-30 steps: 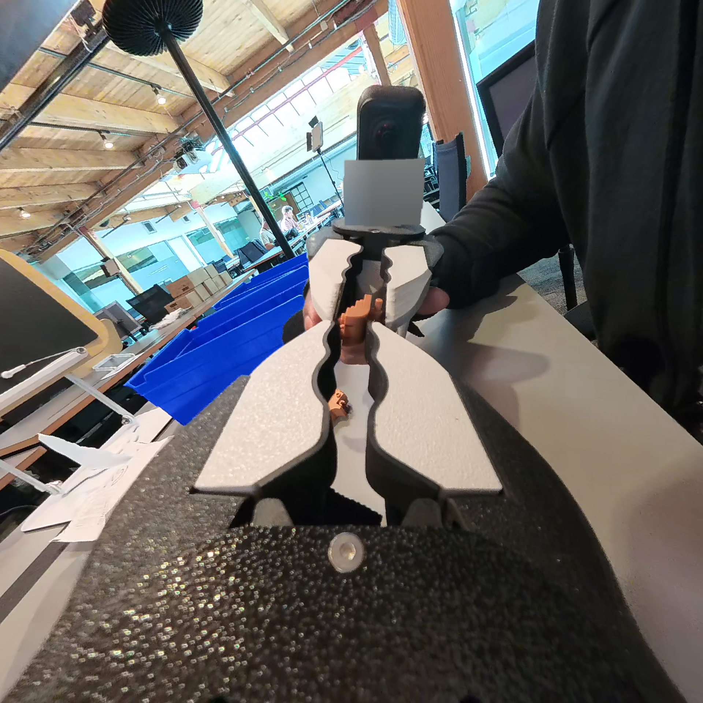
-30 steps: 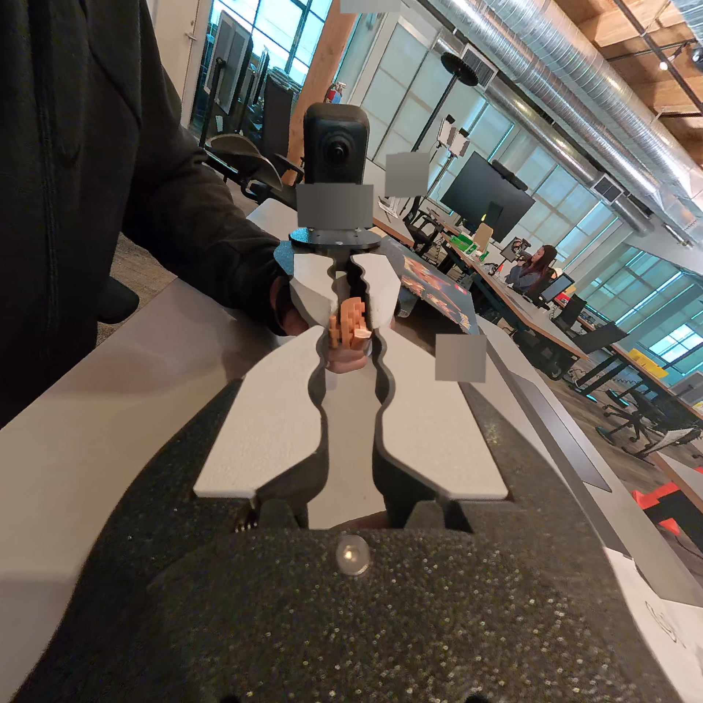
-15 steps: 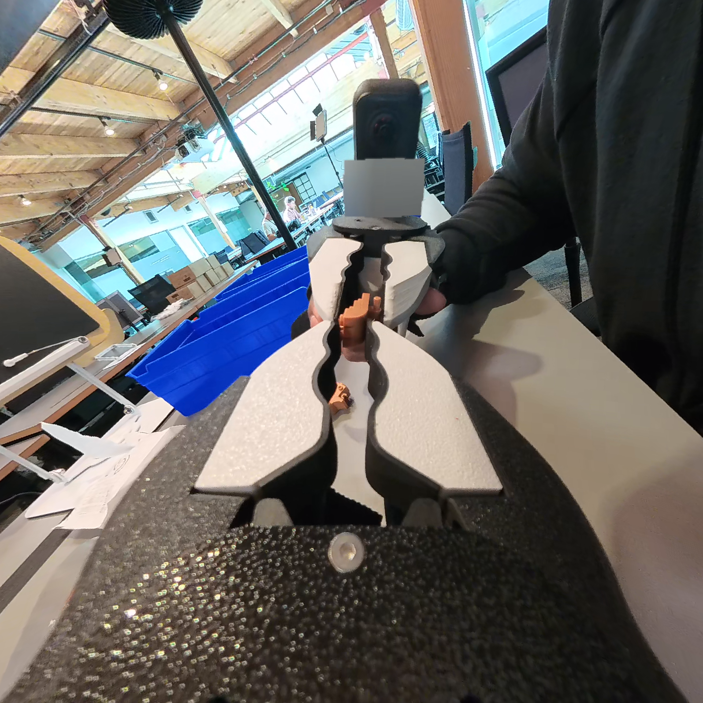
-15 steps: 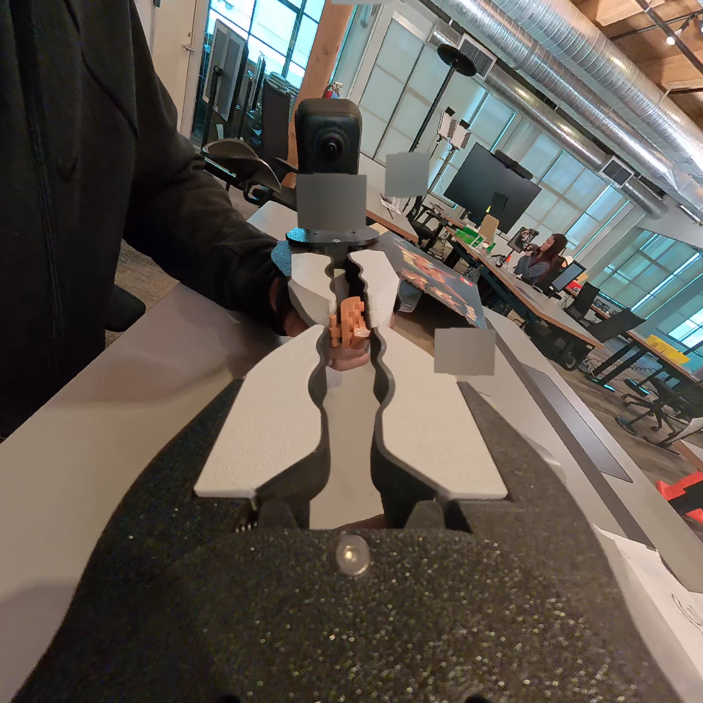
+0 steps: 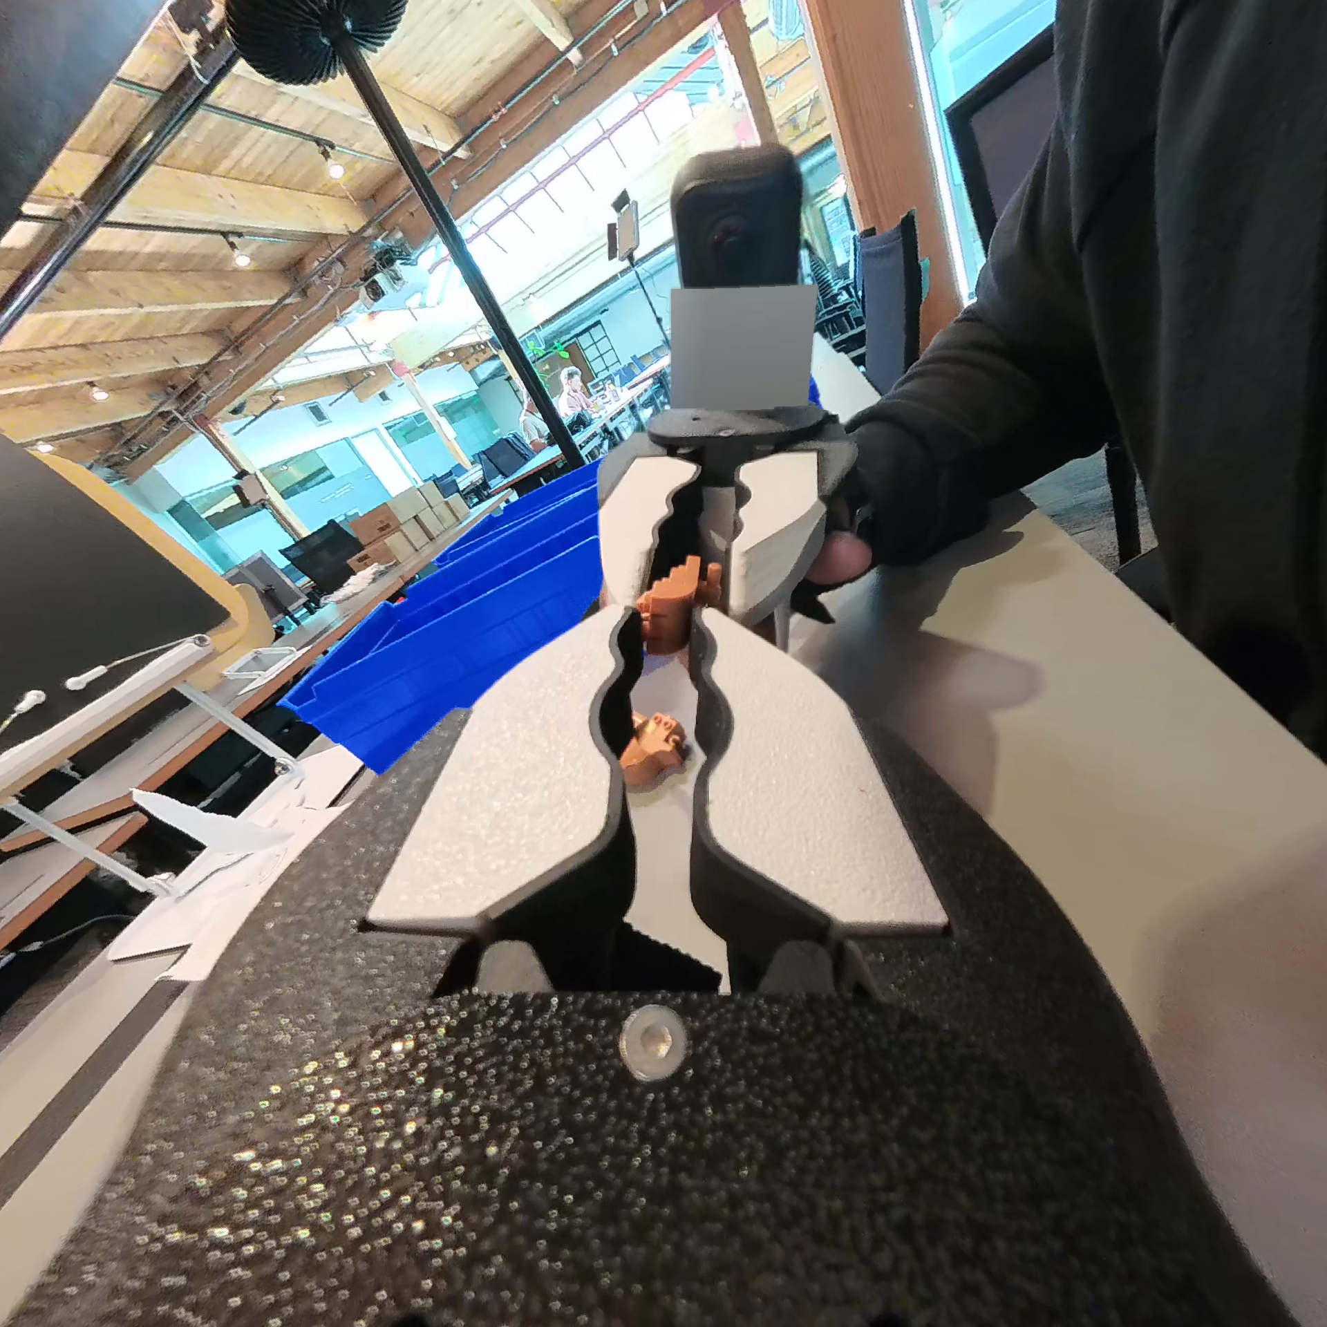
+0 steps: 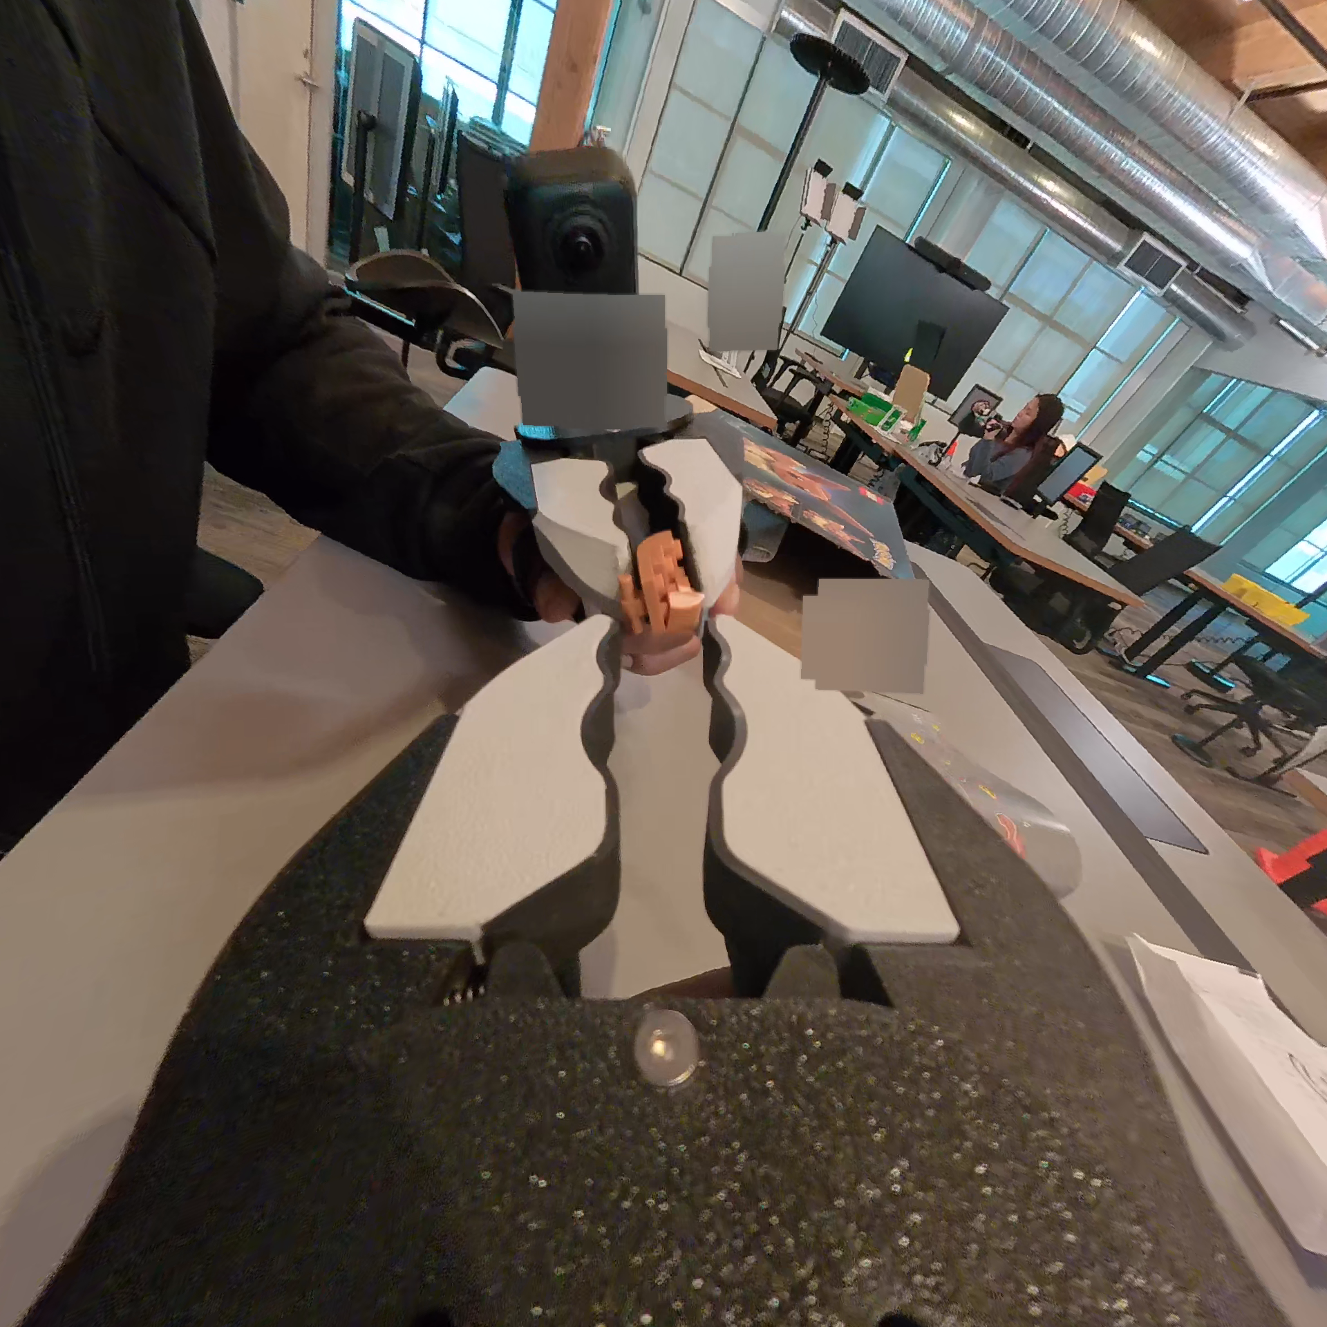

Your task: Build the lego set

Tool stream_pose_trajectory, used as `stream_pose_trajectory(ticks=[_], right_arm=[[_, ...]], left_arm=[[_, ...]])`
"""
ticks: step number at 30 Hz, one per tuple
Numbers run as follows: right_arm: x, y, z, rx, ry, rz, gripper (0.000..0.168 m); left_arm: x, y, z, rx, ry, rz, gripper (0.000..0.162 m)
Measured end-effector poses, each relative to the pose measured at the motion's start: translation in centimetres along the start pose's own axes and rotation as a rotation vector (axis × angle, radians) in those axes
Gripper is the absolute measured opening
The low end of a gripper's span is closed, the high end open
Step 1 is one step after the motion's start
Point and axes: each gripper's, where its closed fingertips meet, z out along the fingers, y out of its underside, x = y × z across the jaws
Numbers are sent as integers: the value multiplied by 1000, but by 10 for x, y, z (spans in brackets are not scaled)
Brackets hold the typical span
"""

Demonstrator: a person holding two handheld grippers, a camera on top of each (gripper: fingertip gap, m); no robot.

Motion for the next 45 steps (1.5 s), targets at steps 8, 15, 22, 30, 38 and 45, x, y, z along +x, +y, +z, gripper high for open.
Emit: stream_pose_trajectory(ticks=[8, 15, 22, 30, 38, 45], right_arm=[[-5, 5, 3, -22, -29, 39, 22], [-1, 9, 3, -27, -9, 40, 20], [3, 16, 3, -59, 48, -41, 20], [2, 18, 2, -60, 50, -97, 20], [1, 18, 1, -77, 49, -103, 20], [-1, 16, 0, -86, 45, -142, 19]], left_arm=[[5, 5, 3, -19, 25, 9, 13], [3, 10, 3, -36, 38, -73, 13], [1, 19, 4, -71, 60, -199, 13], [3, 23, 5, -89, 84, -242, 13], [2, 22, 5, -104, 36, -119, 13], [4, 17, 6, -94, 20, -49, 13]])
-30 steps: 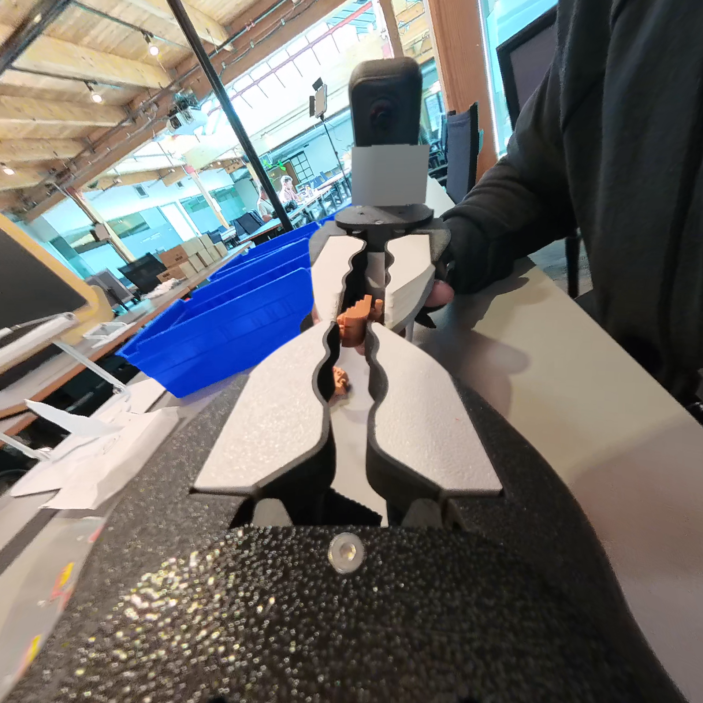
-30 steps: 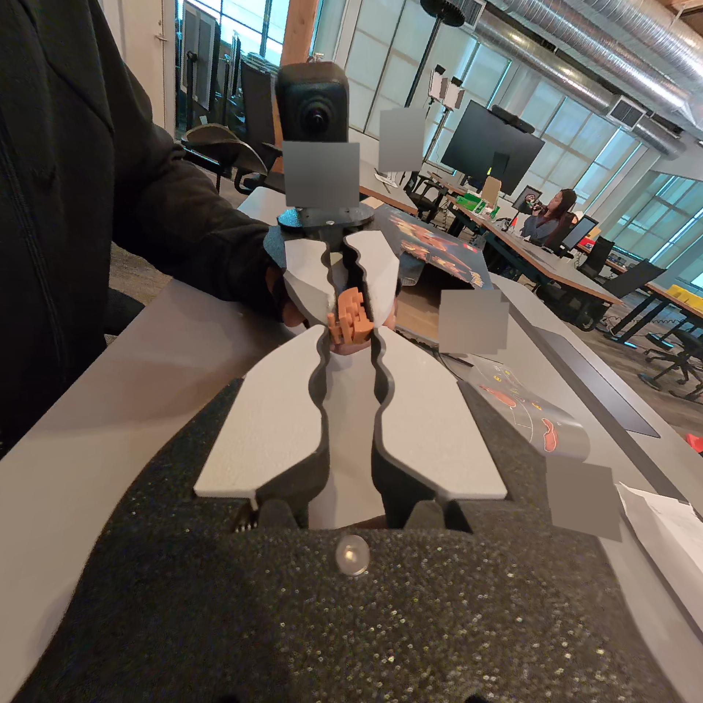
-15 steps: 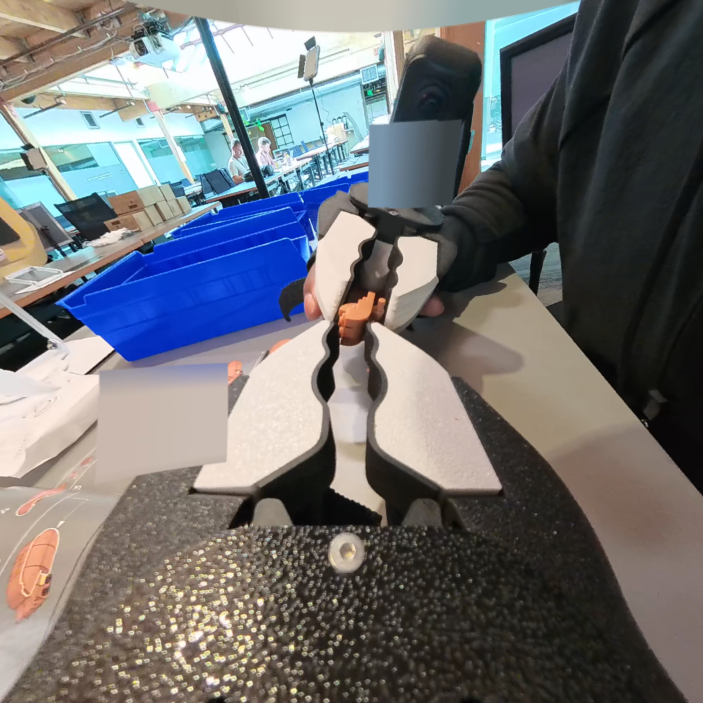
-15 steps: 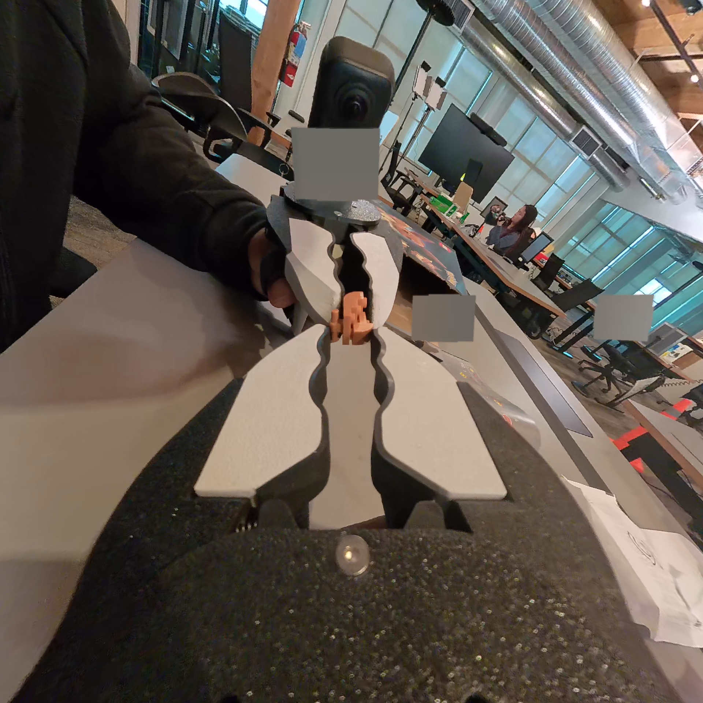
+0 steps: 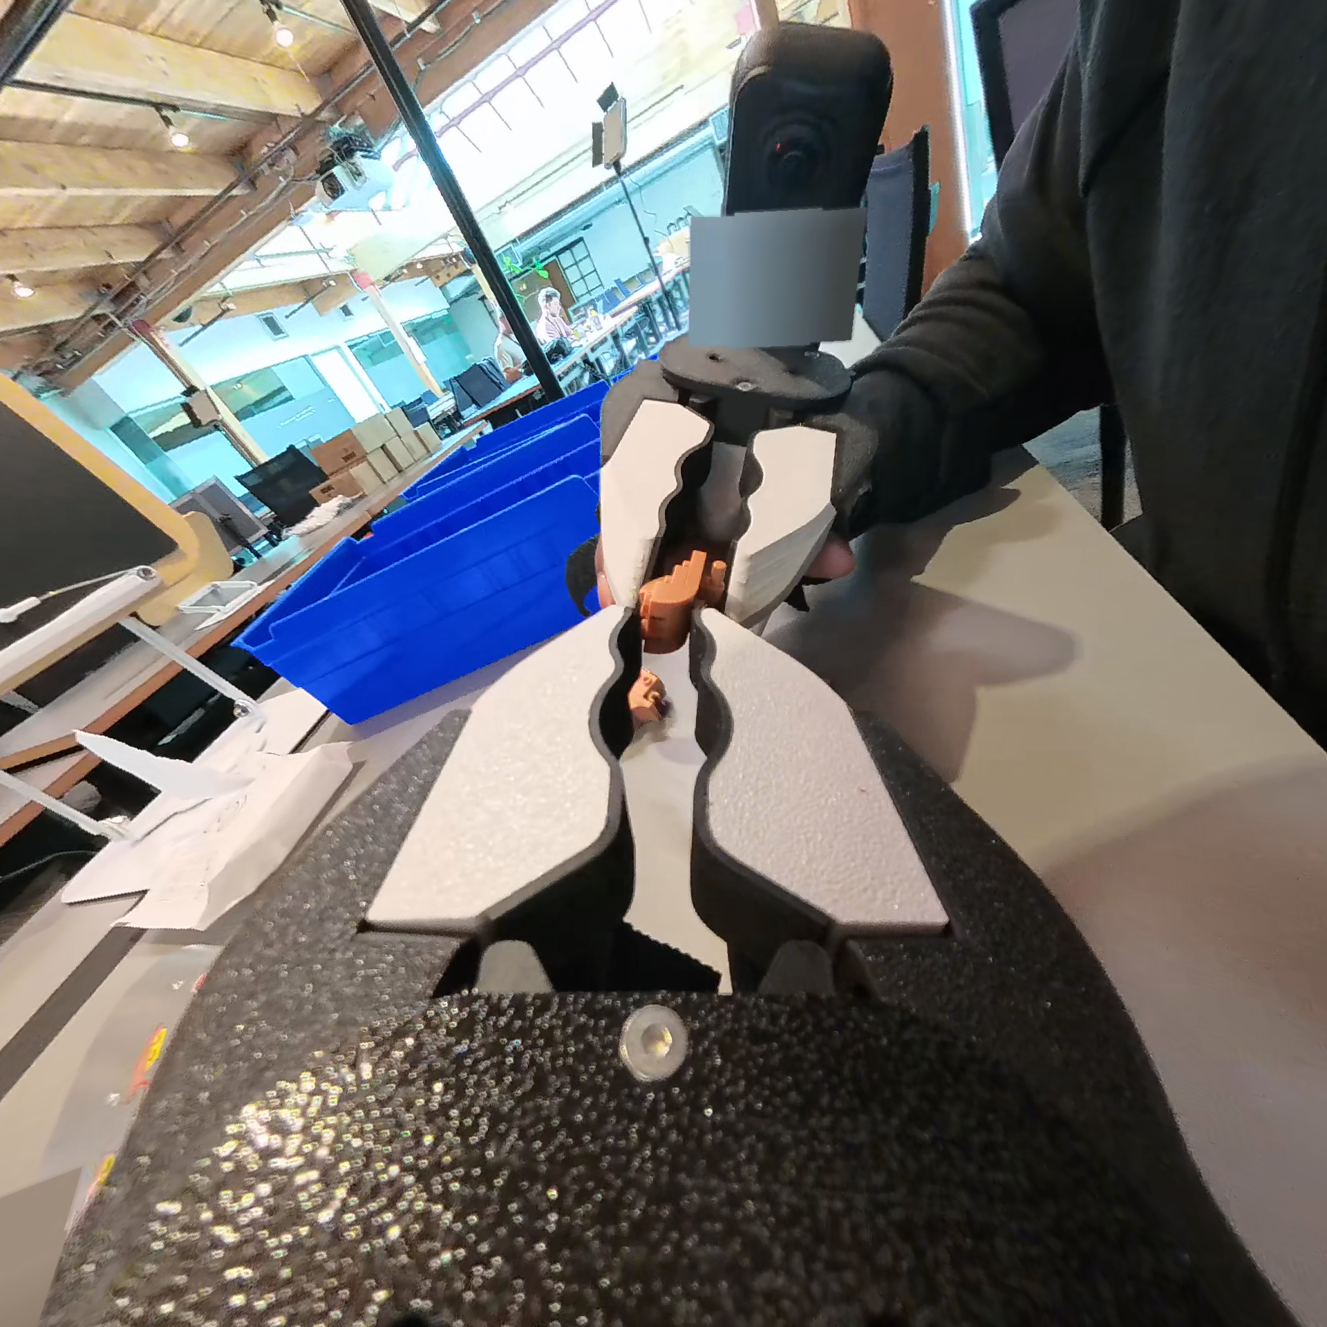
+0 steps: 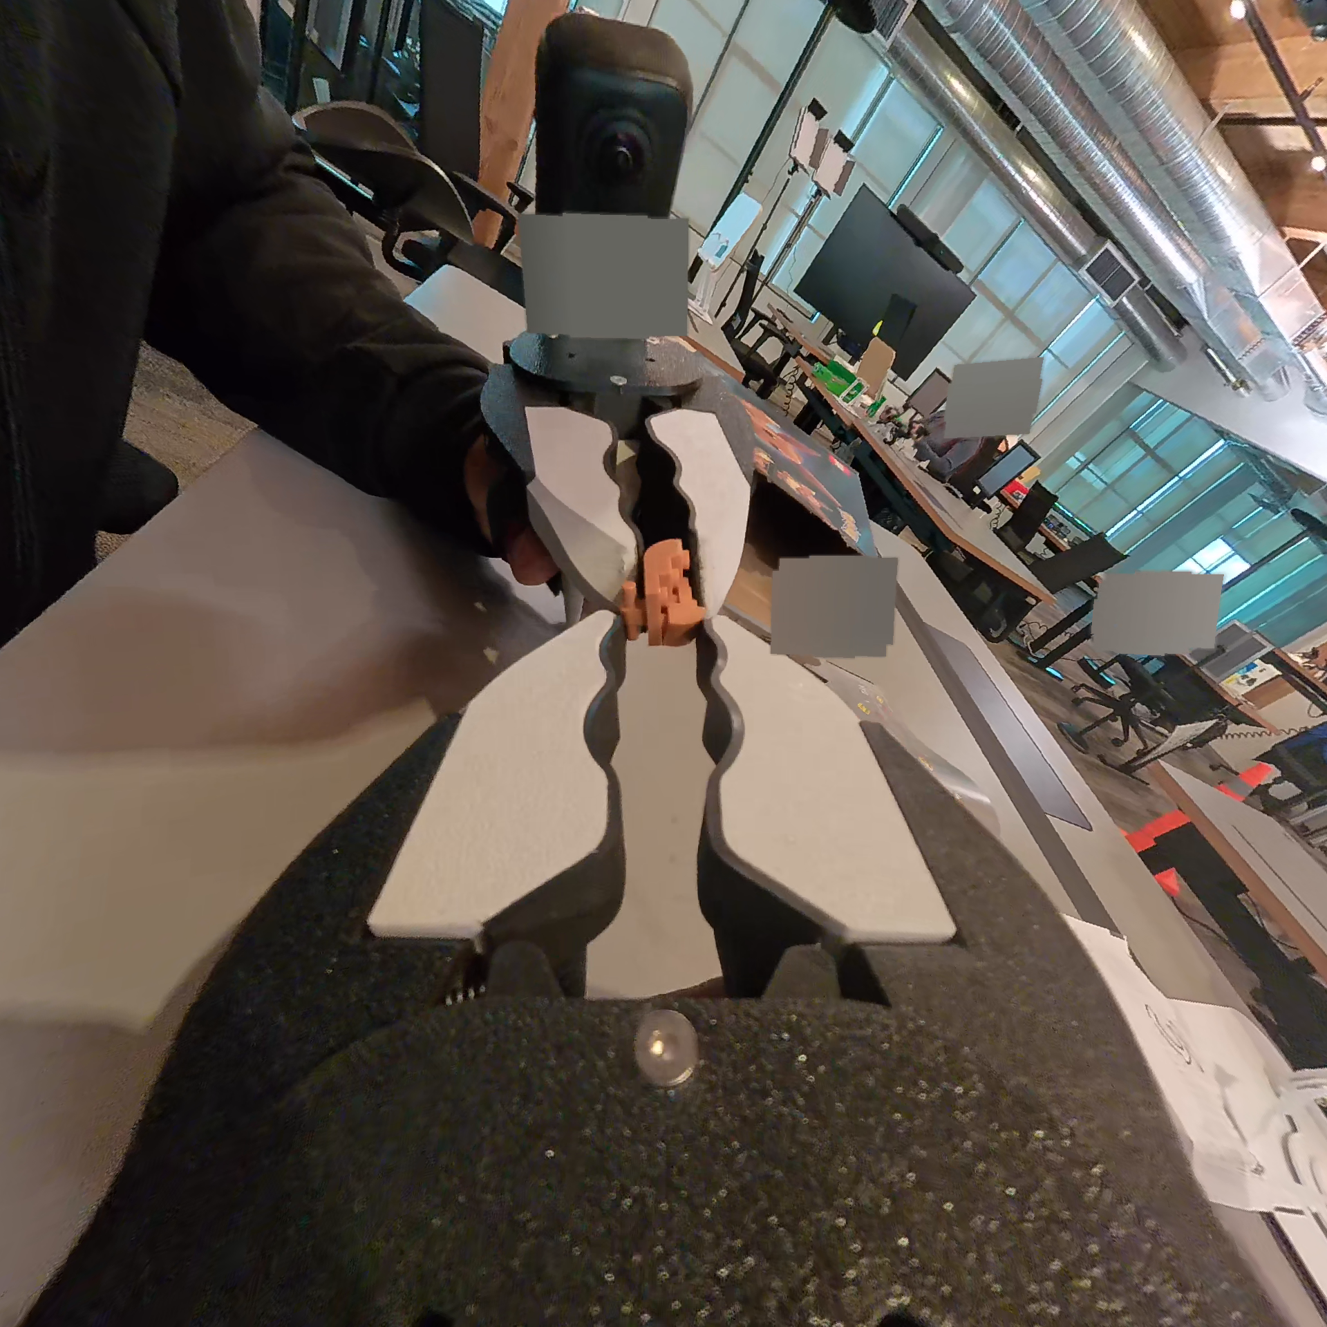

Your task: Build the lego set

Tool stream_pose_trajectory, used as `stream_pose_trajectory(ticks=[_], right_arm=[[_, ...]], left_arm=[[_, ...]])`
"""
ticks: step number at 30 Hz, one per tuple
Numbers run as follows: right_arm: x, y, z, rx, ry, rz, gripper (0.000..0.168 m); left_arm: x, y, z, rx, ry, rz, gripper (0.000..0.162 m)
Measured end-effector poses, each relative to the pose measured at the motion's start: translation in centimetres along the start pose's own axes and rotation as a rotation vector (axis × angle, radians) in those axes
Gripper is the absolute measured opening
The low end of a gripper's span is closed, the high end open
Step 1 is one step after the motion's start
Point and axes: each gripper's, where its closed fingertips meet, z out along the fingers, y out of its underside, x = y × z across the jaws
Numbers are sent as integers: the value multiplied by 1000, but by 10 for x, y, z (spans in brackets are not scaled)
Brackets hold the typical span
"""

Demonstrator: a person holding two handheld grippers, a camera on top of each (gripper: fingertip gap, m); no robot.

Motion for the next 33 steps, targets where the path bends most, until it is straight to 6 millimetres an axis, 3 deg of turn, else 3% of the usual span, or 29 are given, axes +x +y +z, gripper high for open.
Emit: stream_pose_trajectory(ticks=[11, 21, 25, 28, 33], right_arm=[[-2, 4, 0, -48, 5, -110, 19], [7, 9, 2, -61, 35, -53, 19], [13, 14, 1, -109, 118, -200, 19], [20, 19, 0, -164, 198, -362, 19], [26, 26, -2, -230, 278, -576, 19]], left_arm=[[3, 4, 0, -39, 12, 15, 13], [-6, 9, 2, -51, -7, -73, 13], [-13, 15, 2, -65, -44, -119, 17], [-16, 18, 0, -52, 7, -308, 28], [-31, 15, -7, 59, 103, -793, 28]])
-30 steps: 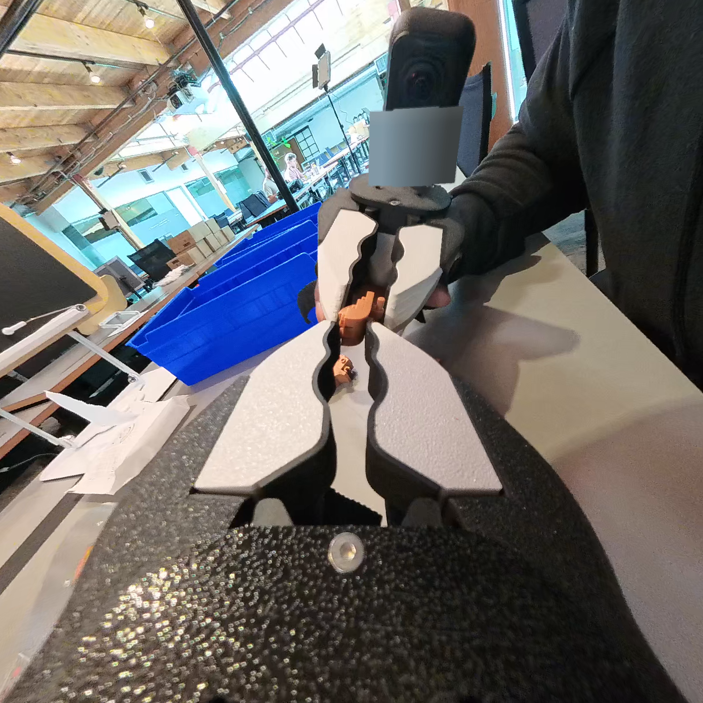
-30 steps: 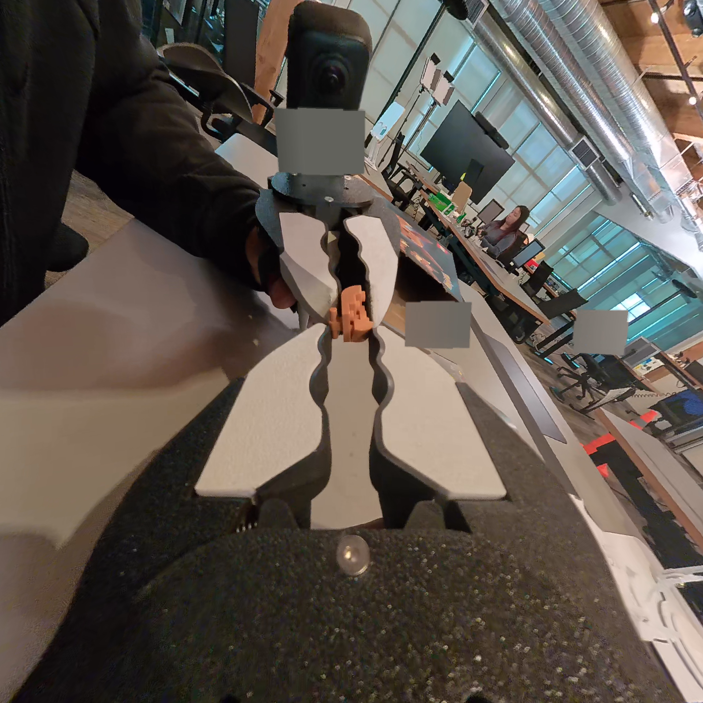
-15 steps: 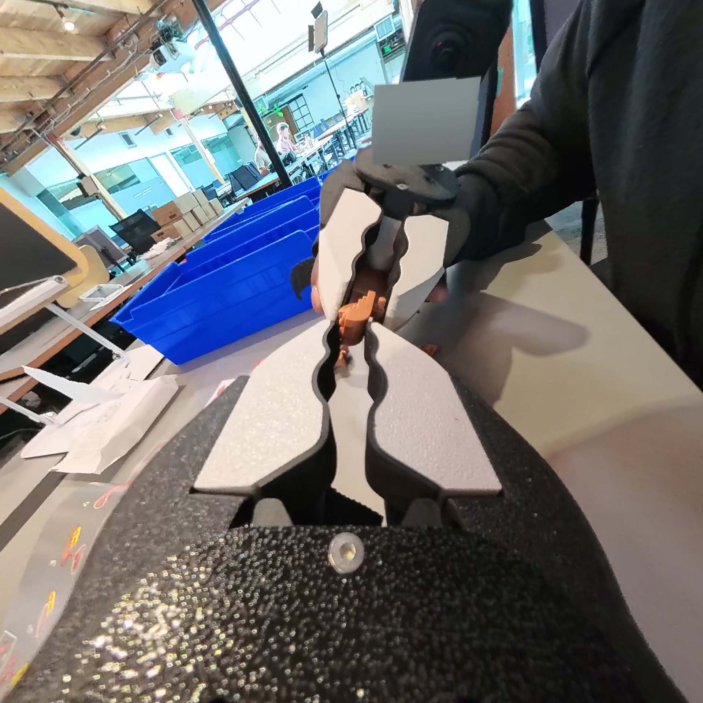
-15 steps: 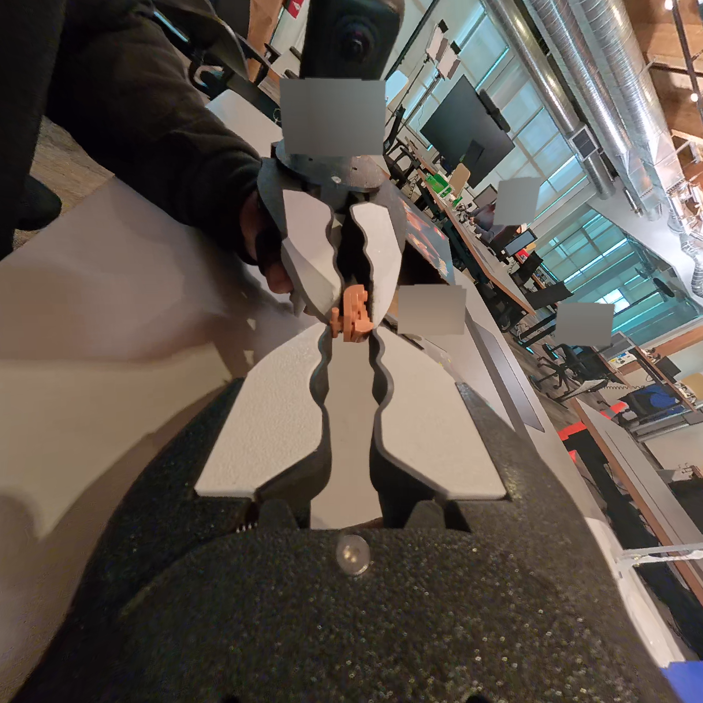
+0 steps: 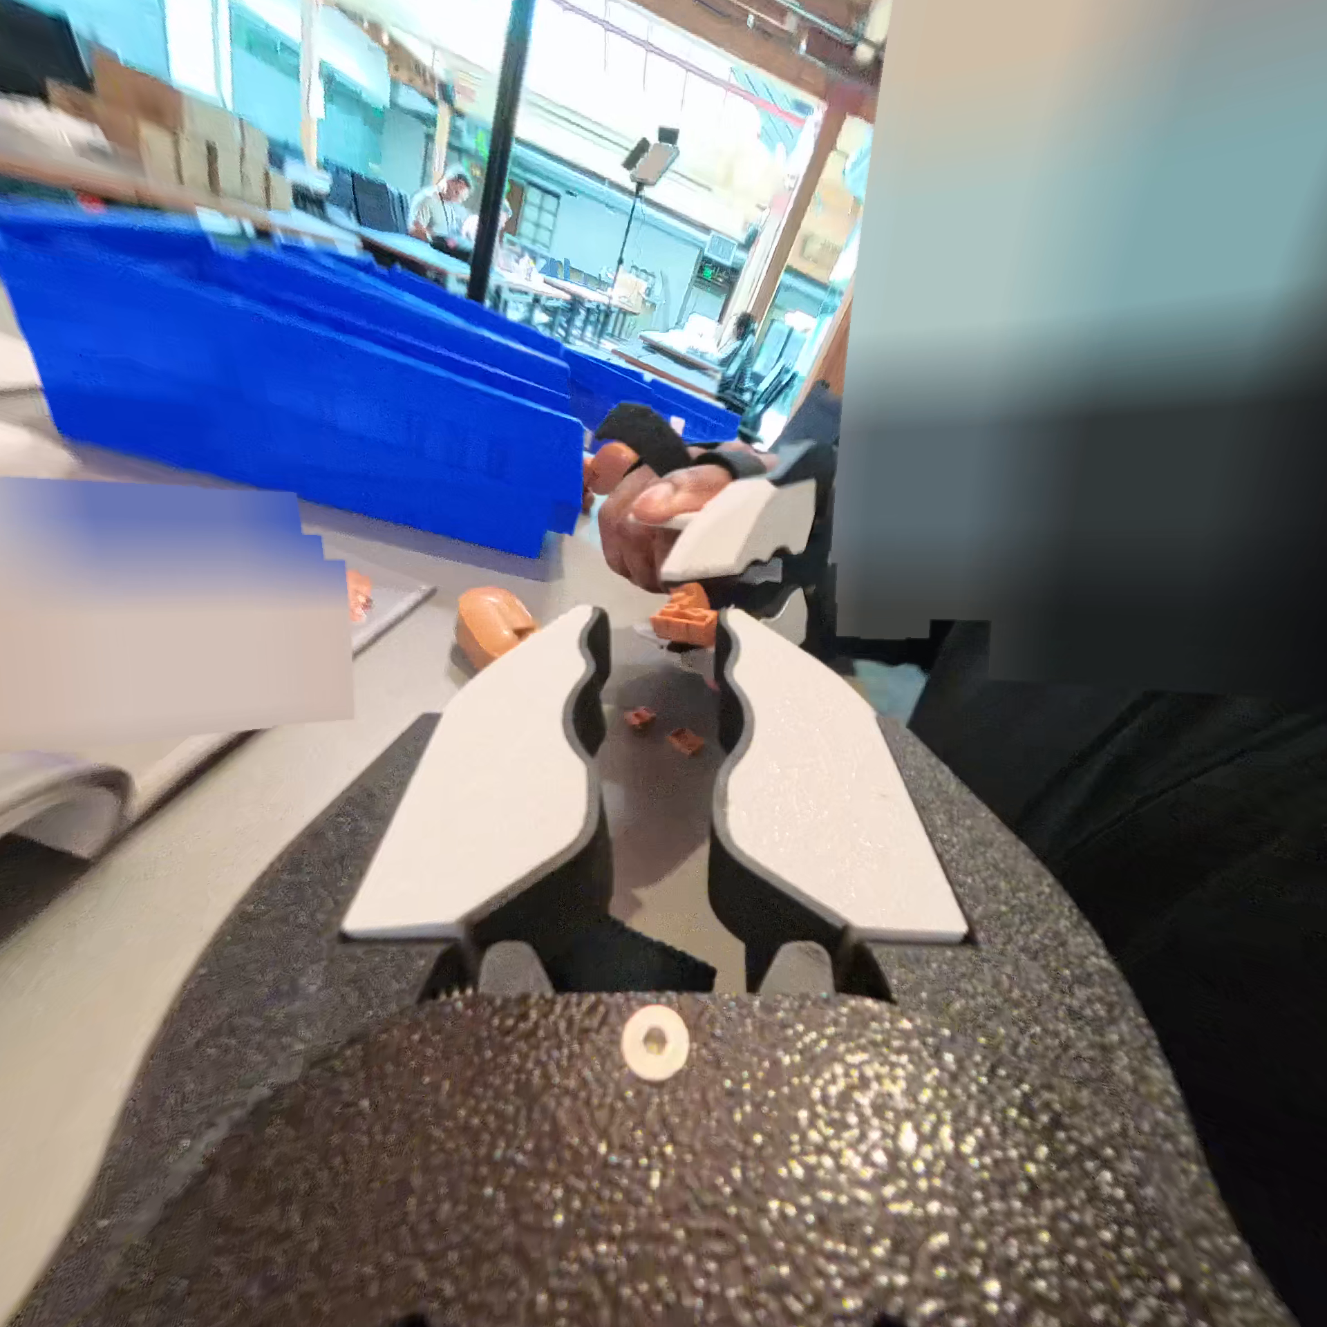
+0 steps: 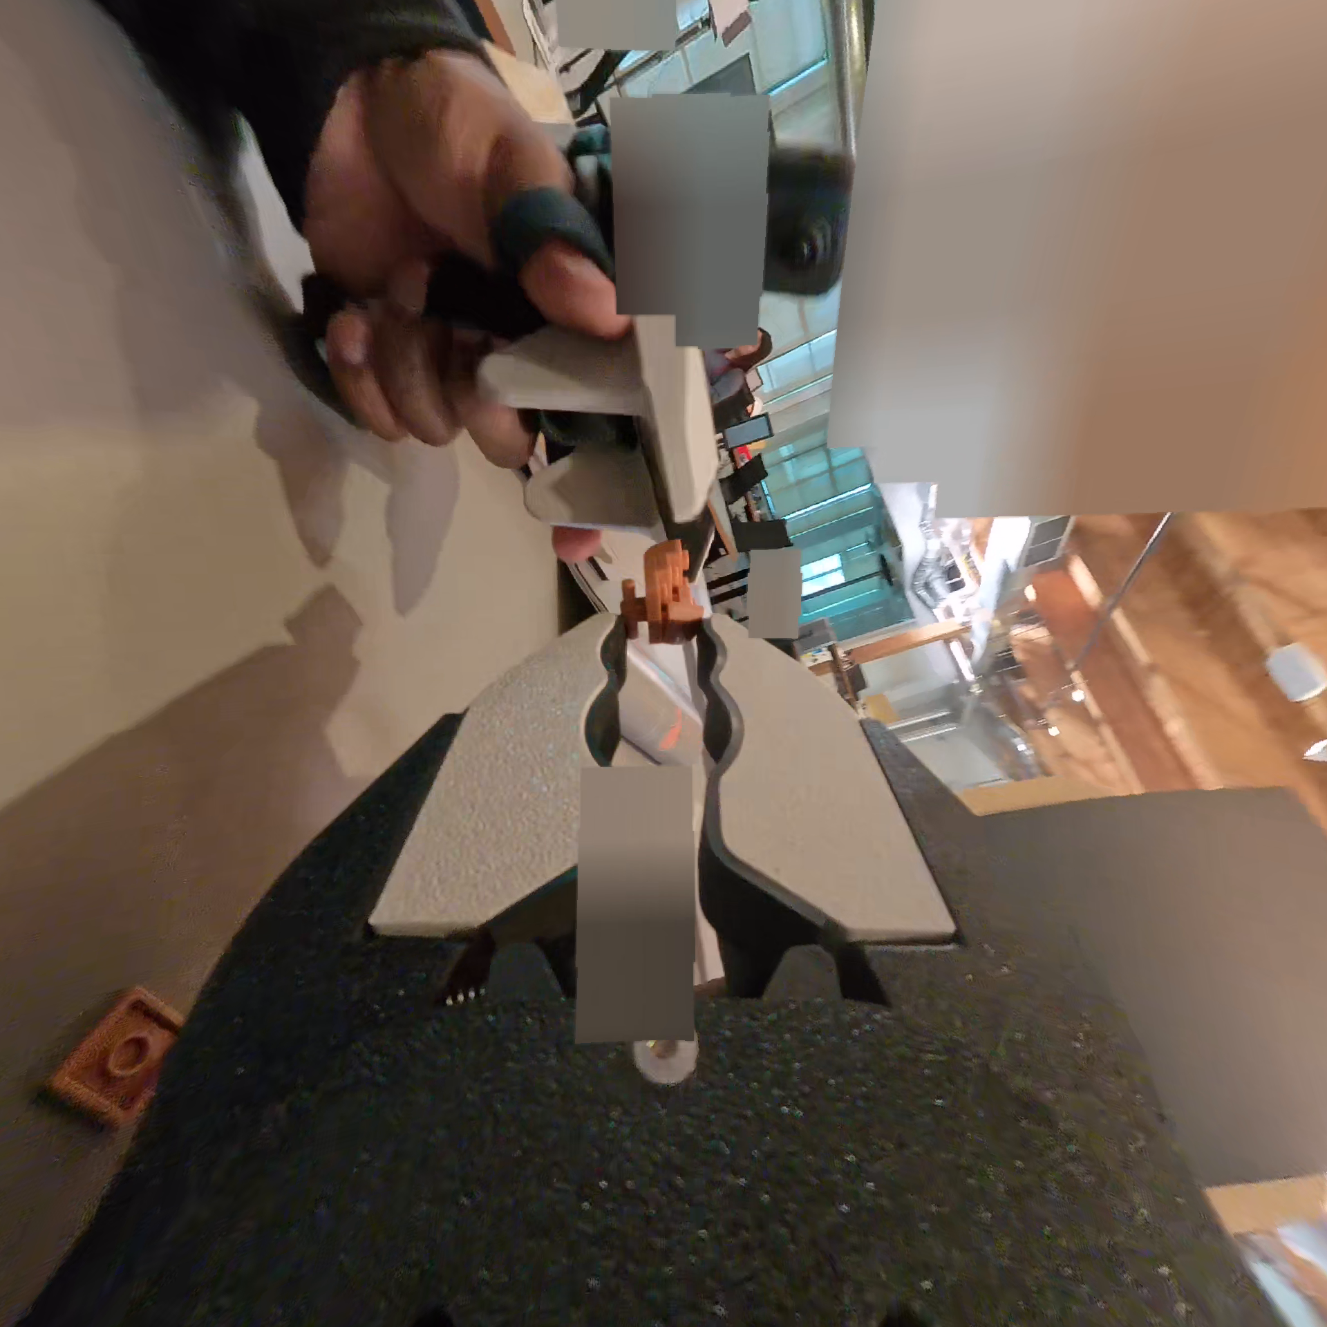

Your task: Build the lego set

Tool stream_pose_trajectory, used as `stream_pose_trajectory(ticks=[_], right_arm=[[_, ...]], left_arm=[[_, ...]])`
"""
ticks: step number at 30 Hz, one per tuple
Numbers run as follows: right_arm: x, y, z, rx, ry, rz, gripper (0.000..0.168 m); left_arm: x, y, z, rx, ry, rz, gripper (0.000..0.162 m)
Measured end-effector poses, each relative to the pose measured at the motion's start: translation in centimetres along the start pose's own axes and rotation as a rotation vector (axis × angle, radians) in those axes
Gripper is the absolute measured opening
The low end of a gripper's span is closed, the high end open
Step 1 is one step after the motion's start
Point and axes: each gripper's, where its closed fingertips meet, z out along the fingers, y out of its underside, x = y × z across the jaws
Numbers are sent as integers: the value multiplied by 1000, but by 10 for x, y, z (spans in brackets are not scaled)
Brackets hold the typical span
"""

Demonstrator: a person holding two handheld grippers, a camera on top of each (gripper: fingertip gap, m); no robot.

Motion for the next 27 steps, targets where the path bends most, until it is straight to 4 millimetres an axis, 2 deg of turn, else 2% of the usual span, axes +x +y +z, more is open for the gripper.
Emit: stream_pose_trajectory(ticks=[4, 8, 17, 27], right_arm=[[-5, 2, 2, -30, 41, -180, 19], [-9, 2, 4, -45, 56, -317, 19], [-13, 1, 7, -69, 107, -558, 19], [-12, 0, 8, -78, 136, -638, 19]], left_arm=[[-6, 9, 3, -24, 60, -306, 26], [-7, 11, 5, -5, 105, -502, 23], [4, 25, 12, -84, 155, -621, 21], [6, 23, 10, -58, 192, -675, 14]])
